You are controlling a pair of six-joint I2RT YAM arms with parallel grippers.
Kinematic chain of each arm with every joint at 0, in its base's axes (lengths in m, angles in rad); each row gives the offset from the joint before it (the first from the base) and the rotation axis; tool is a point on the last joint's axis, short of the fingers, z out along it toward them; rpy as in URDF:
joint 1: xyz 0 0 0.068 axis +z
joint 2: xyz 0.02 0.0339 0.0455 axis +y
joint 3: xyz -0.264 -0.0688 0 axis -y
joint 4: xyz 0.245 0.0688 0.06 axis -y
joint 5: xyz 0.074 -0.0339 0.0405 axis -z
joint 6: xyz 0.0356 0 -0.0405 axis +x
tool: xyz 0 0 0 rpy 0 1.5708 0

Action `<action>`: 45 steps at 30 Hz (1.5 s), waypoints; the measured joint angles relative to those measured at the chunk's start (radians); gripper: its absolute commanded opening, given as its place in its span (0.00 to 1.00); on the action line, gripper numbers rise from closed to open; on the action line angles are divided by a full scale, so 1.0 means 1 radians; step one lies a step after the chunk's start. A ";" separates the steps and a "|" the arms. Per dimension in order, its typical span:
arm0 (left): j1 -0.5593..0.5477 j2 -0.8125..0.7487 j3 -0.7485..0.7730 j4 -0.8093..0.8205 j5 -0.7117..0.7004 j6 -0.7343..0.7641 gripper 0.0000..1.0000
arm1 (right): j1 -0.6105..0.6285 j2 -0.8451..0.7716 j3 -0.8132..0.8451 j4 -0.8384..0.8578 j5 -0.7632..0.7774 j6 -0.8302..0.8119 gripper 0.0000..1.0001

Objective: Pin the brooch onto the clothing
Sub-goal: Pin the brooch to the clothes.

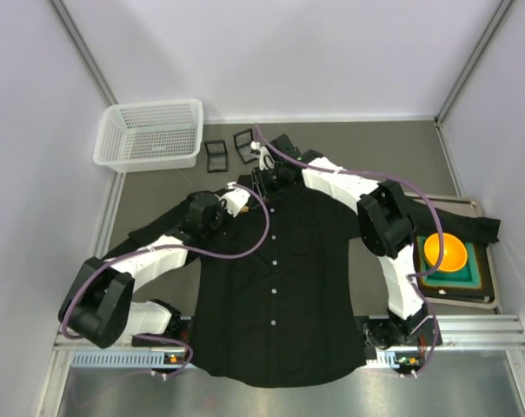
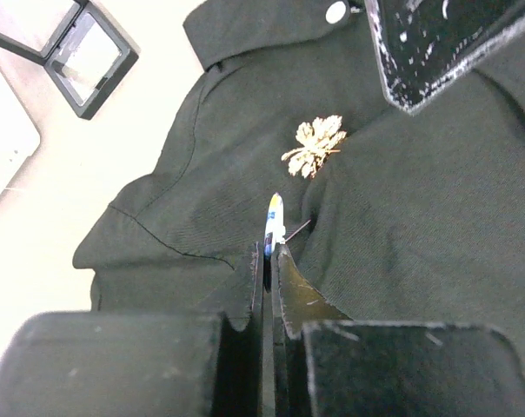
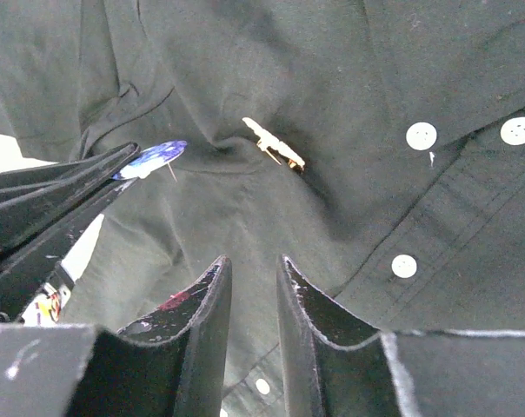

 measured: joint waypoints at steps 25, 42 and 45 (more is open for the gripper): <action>0.042 -0.176 0.039 -0.125 -0.119 -0.063 0.00 | 0.131 -0.021 -0.110 0.069 0.309 0.256 0.55; 0.213 -0.129 0.043 -0.179 -0.041 -0.185 0.00 | 0.200 -0.006 -0.181 0.017 0.254 0.282 0.42; 0.213 -0.128 0.043 -0.179 -0.035 -0.191 0.00 | 0.208 -0.020 -0.199 -0.007 0.226 0.278 0.42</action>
